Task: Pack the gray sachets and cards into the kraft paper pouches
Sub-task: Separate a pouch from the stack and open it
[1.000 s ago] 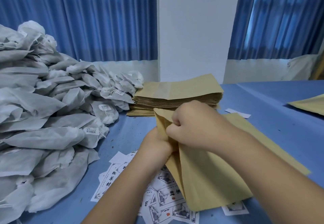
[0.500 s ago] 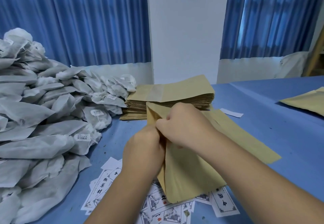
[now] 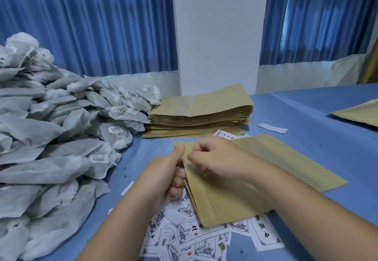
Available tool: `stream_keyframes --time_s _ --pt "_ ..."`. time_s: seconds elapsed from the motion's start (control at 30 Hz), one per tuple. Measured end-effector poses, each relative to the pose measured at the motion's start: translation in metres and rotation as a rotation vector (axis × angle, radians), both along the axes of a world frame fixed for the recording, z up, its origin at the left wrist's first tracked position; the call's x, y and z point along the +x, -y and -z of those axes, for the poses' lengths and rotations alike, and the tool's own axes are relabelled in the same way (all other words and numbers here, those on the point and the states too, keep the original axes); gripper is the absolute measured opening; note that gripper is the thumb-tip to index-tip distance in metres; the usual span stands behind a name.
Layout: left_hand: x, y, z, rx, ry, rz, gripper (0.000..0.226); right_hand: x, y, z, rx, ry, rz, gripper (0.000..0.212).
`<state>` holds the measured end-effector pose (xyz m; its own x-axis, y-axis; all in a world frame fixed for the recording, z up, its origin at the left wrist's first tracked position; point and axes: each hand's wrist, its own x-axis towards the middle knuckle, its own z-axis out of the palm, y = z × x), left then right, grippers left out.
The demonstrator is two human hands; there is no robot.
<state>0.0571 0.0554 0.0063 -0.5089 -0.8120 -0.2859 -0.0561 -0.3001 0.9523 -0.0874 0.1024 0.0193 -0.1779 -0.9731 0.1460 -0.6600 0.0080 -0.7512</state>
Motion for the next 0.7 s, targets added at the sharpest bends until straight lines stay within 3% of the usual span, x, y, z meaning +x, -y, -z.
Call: stream_keyframes --time_s 0.1,0.2,0.37,0.57,0.7 --pt "0.0 0.004 0.004 -0.021 0.007 -0.015 0.022 -0.049 -0.013 0.002 -0.048 -0.104 0.155 0.011" --pt "-0.002 0.007 0.009 -0.059 0.034 -0.03 0.021 -0.107 -0.03 0.008 -0.052 -0.231 0.314 0.013" --pt "-0.008 0.008 0.014 -0.173 0.146 -0.052 0.029 -0.155 -0.053 0.035 0.051 -0.047 0.417 0.028" --pt "-0.01 0.002 0.015 -0.34 0.268 -0.066 0.039 -0.156 -0.046 0.042 0.027 -0.023 0.442 0.036" --pt "-0.009 0.002 0.013 -0.332 0.257 -0.061 0.035 -0.16 -0.049 0.043 0.022 -0.01 0.458 0.036"
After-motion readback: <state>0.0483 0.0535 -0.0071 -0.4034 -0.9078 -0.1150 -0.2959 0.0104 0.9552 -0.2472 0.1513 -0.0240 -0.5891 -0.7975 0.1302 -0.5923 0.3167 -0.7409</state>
